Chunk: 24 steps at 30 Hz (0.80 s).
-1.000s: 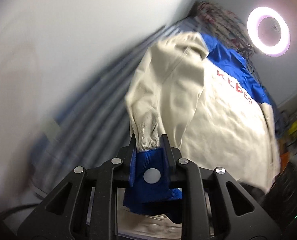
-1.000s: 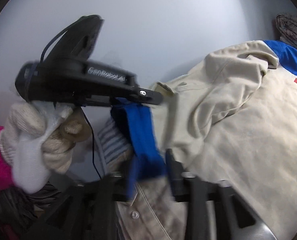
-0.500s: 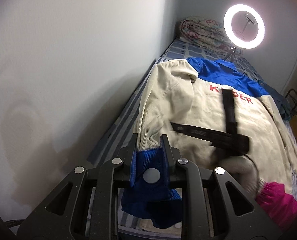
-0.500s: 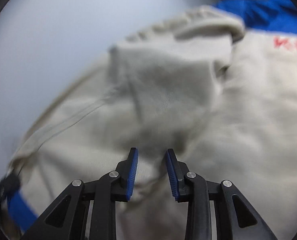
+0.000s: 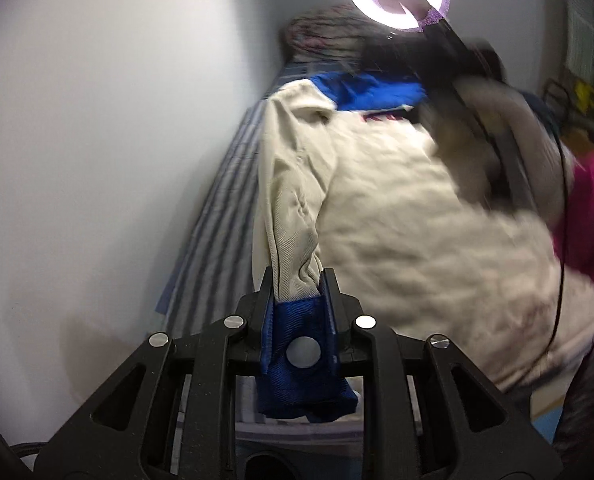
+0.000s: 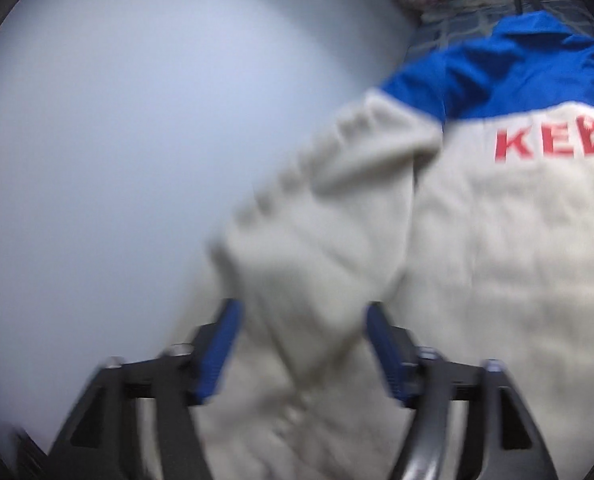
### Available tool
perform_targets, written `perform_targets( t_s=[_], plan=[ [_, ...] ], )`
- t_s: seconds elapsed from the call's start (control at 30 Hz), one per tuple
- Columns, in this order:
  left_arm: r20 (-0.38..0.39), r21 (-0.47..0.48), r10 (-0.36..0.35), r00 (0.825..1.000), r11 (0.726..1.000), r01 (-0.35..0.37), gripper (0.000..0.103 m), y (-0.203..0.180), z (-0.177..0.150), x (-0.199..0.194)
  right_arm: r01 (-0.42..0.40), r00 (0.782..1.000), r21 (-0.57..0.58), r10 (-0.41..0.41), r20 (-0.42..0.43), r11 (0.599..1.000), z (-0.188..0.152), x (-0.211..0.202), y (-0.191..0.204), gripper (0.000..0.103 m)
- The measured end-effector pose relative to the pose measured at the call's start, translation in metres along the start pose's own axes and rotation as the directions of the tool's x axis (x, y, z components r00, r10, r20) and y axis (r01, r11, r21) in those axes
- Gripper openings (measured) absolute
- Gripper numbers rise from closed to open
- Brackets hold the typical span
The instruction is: Fold large clothes
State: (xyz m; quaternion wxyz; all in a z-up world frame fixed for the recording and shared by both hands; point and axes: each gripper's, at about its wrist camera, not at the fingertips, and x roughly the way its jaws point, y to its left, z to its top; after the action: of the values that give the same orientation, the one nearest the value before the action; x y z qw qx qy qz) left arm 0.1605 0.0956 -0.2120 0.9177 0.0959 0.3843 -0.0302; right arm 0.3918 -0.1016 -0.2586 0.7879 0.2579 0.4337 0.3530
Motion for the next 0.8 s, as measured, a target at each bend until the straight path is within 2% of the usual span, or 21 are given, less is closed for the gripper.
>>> perform_targets(
  t_s=[0.07,0.2,0.27,0.33,0.37,0.43,0.53,0.6,0.63,0.7,0.73,0.8],
  plan=[
    [0.004,0.066,-0.008,1.000,0.998,0.007,0.019,-0.015,-0.003,-0.002,0.002,1.000,-0.018,-0.002,-0.001,1.000,0.019,0.008,0.018,0.083],
    [-0.001,0.153,-0.036,0.999,0.988,0.035,0.019,-0.045,-0.012,-0.002,0.117,0.989,-0.091,-0.125,-0.081,0.989,0.025,0.041,0.044,0.080],
    [-0.007,0.188,-0.047,0.999,0.981,0.048,0.019,-0.057,-0.017,-0.003,0.159,0.977,-0.113,-0.173,-0.126,0.981,0.021,0.049,0.048,0.062],
    [-0.009,0.211,-0.054,0.998,0.976,0.055,0.019,-0.066,-0.020,-0.003,0.232,0.951,-0.146,-0.256,-0.175,0.962,0.020,0.067,0.046,0.016],
    [-0.012,0.221,-0.060,0.998,0.973,0.061,0.019,-0.069,-0.021,-0.003,0.265,0.938,-0.153,-0.292,-0.187,0.952,0.018,0.070,0.043,0.009],
    [-0.027,0.228,-0.076,0.997,0.970,0.080,0.019,-0.071,-0.023,-0.003,0.281,0.938,-0.142,-0.303,-0.170,0.949,0.017,0.058,0.036,0.001],
    [-0.057,0.196,-0.121,0.991,0.972,0.130,0.024,-0.067,-0.025,-0.008,0.273,0.950,-0.093,-0.283,-0.131,0.958,0.016,0.018,0.011,0.000],
    [-0.074,0.145,-0.172,0.982,0.973,0.181,0.040,-0.059,-0.026,-0.013,0.266,0.955,-0.020,-0.266,-0.128,0.964,0.009,-0.005,-0.017,0.000],
    [-0.084,0.099,-0.221,0.972,0.968,0.229,0.041,-0.051,-0.026,-0.017,0.273,0.955,0.021,-0.268,-0.128,0.962,0.003,-0.017,-0.034,0.000],
    [-0.094,0.012,-0.287,0.953,0.957,0.289,0.047,-0.037,-0.028,-0.023,0.324,0.938,0.060,-0.312,-0.151,0.944,-0.014,-0.033,-0.063,0.001],
    [-0.094,-0.025,-0.303,0.948,0.953,0.302,0.050,-0.036,-0.030,-0.024,0.369,0.918,0.061,-0.354,-0.176,0.927,-0.025,-0.037,-0.078,0.005],
    [-0.088,-0.160,-0.347,0.934,0.930,0.330,0.055,-0.011,-0.034,-0.024,0.425,0.888,0.058,-0.403,-0.220,0.904,-0.041,-0.043,-0.095,0.006]
  ],
)
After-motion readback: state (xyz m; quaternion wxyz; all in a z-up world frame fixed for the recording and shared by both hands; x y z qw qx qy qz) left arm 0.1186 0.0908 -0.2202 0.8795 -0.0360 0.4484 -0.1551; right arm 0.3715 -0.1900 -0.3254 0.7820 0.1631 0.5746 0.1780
